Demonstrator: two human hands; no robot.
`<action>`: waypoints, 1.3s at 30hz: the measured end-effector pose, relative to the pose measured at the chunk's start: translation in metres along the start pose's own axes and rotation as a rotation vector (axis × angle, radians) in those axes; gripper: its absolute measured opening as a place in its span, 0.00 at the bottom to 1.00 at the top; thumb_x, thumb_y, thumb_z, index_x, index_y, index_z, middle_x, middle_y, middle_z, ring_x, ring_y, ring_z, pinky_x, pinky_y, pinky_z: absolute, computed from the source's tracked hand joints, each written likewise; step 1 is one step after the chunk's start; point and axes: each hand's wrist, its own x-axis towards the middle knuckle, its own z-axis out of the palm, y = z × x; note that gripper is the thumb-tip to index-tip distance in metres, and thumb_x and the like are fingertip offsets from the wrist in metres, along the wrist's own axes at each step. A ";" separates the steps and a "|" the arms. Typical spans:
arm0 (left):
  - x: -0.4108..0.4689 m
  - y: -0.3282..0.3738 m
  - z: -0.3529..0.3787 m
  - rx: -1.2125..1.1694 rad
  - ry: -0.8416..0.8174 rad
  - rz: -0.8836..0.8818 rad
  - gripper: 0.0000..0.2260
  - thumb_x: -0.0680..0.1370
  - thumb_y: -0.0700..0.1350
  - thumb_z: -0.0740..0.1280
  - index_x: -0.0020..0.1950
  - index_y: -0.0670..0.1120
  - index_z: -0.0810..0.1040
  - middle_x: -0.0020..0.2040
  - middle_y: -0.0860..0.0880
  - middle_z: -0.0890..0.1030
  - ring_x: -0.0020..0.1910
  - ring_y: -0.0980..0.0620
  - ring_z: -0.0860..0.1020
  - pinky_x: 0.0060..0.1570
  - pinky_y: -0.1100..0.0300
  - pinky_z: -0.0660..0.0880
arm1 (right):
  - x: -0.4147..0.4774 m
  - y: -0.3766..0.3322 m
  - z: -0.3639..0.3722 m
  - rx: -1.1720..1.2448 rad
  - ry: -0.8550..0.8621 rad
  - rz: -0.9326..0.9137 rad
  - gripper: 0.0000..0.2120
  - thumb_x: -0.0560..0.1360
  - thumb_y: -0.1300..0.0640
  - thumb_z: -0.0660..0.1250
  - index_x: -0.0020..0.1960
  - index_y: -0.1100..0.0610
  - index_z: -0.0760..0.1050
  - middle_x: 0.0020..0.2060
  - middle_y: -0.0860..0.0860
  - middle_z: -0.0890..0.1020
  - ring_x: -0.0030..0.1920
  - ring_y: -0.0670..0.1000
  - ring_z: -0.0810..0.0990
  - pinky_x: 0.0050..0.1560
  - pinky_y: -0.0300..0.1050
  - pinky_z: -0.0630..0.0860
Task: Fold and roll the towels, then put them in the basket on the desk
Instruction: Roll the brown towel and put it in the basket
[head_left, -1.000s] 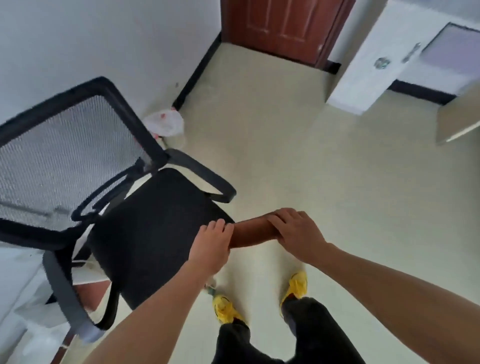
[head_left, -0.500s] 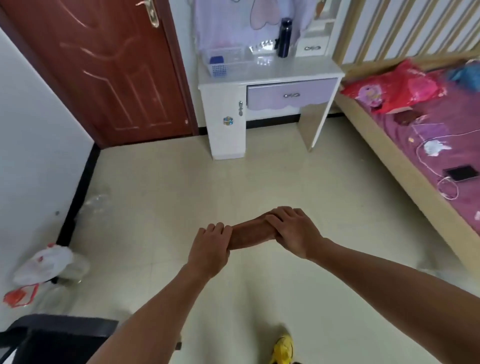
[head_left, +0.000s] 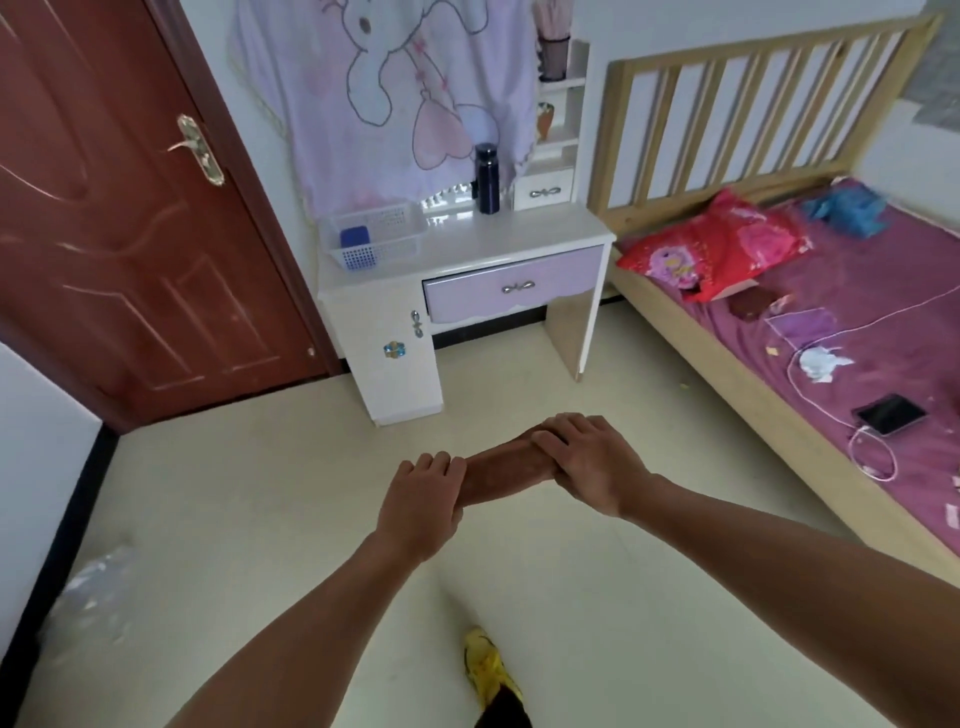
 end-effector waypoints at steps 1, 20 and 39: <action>0.018 -0.007 0.004 -0.005 0.006 0.002 0.18 0.60 0.49 0.75 0.47 0.46 0.78 0.38 0.49 0.79 0.34 0.48 0.77 0.33 0.55 0.74 | 0.015 0.012 0.004 -0.008 0.005 0.000 0.23 0.67 0.52 0.71 0.61 0.53 0.73 0.55 0.52 0.79 0.54 0.57 0.79 0.49 0.52 0.77; 0.358 -0.238 0.028 -0.073 -0.040 -0.156 0.18 0.67 0.48 0.72 0.56 0.47 0.78 0.49 0.49 0.82 0.46 0.46 0.79 0.44 0.55 0.74 | 0.415 0.193 0.058 0.092 0.052 -0.085 0.20 0.67 0.51 0.69 0.58 0.53 0.74 0.53 0.49 0.80 0.52 0.54 0.79 0.49 0.50 0.77; 0.603 -0.457 0.092 -0.682 -0.009 -0.653 0.16 0.73 0.47 0.69 0.58 0.52 0.68 0.50 0.52 0.79 0.46 0.54 0.79 0.51 0.58 0.78 | 0.823 0.295 0.106 0.506 -0.307 -0.080 0.18 0.69 0.53 0.69 0.58 0.46 0.72 0.50 0.45 0.79 0.49 0.48 0.75 0.51 0.45 0.73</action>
